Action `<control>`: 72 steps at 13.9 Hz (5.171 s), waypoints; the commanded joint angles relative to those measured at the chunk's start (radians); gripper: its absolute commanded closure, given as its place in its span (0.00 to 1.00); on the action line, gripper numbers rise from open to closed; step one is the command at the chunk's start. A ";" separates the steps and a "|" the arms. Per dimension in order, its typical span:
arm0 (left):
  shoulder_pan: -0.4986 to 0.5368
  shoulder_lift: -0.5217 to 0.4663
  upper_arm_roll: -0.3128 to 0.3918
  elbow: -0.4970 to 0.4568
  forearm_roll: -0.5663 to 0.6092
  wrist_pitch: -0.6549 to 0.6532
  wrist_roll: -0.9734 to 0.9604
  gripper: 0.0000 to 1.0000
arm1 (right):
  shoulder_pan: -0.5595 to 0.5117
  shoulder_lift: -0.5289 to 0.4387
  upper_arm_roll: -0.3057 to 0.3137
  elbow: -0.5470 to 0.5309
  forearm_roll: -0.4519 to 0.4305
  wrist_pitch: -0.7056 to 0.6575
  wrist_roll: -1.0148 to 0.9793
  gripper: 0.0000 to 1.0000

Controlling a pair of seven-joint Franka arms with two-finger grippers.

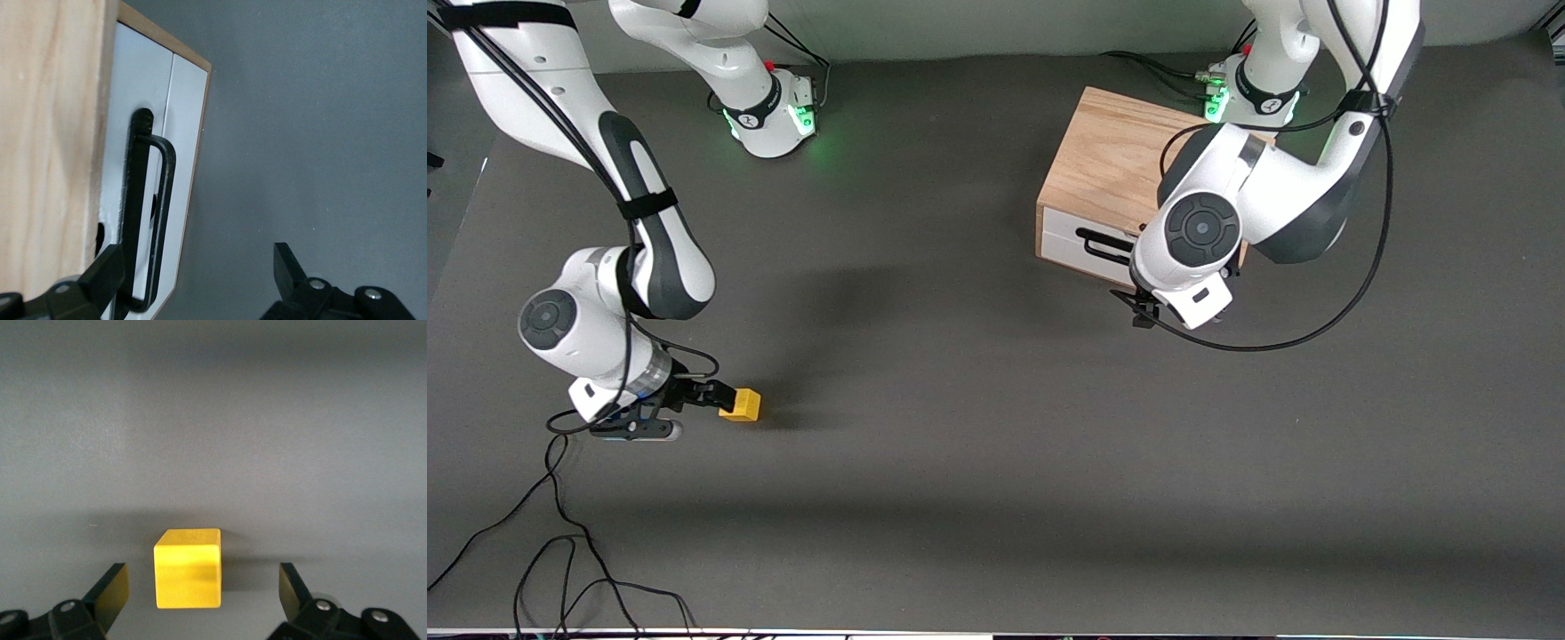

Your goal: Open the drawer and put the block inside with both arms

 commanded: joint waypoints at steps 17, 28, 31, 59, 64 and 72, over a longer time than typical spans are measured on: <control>-0.051 0.087 0.003 -0.080 0.103 0.130 -0.044 0.00 | 0.037 0.099 -0.008 -0.033 0.012 0.122 -0.070 0.00; -0.057 0.264 0.005 0.210 0.168 0.101 -0.047 0.00 | 0.035 0.090 -0.012 -0.032 0.004 0.120 -0.089 0.17; -0.063 0.321 0.005 0.302 0.224 0.104 -0.047 0.00 | 0.035 0.088 -0.012 -0.032 0.004 0.119 -0.089 0.43; 0.136 0.107 -0.003 0.604 0.215 -0.299 0.820 0.00 | 0.072 -0.002 0.160 0.790 0.103 -0.950 0.282 0.59; 0.334 -0.021 0.000 0.503 0.126 -0.390 1.321 0.00 | 0.087 0.068 0.467 0.936 0.098 -0.909 0.704 0.59; 0.492 -0.129 0.003 0.364 0.112 -0.390 1.841 0.00 | 0.430 0.188 0.482 0.930 -0.070 -0.639 1.027 0.59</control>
